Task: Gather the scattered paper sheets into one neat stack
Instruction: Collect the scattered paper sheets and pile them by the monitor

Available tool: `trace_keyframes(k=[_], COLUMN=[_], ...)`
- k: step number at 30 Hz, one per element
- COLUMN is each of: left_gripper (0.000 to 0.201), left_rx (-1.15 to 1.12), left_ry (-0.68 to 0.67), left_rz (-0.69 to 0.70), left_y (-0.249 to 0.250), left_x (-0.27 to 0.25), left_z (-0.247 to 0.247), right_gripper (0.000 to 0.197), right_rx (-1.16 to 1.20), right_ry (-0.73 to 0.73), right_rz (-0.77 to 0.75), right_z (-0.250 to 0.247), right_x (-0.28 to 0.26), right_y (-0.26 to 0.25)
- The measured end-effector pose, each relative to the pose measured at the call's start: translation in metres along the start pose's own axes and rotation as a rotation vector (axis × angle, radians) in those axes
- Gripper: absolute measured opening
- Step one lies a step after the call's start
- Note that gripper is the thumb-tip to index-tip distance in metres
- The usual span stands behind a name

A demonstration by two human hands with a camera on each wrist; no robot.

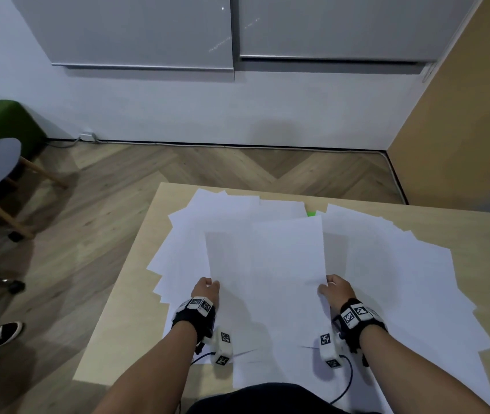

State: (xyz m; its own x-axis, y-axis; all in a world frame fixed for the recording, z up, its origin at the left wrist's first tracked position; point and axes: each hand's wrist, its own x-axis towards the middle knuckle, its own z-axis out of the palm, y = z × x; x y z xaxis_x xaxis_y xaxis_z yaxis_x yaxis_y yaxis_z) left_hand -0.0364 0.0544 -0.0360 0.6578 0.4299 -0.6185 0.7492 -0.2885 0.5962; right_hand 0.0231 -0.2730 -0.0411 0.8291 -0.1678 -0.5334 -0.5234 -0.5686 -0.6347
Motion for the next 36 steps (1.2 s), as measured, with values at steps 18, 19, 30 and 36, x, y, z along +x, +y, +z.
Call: trace_keyframes(k=[18,19,30,36], left_gripper=[0.034,0.031,0.05,0.043], left_rx=[-0.043,-0.043,-0.256,0.048], left_ry=[-0.069,-0.091,-0.162,-0.073], left_rz=[0.057,0.079,0.083,0.092], left_y=[-0.008,-0.007,0.045,0.024], left_x=[-0.012,-0.01,-0.026,-0.034], left_z=[0.014,0.014,0.019,0.03], right_gripper=[0.041,0.045,0.049,0.039], right_rx=[-0.048,-0.027,0.223,0.121], right_ry=[-0.133,-0.138,-0.231,-0.255], right_rz=[-0.056,-0.05,0.046,0.044], right_z=[0.036,0.035,0.028,0.029], right_x=[-0.021,-0.023,-0.016,-0.018], right_y=[-0.017,-0.016,-0.012,-0.012])
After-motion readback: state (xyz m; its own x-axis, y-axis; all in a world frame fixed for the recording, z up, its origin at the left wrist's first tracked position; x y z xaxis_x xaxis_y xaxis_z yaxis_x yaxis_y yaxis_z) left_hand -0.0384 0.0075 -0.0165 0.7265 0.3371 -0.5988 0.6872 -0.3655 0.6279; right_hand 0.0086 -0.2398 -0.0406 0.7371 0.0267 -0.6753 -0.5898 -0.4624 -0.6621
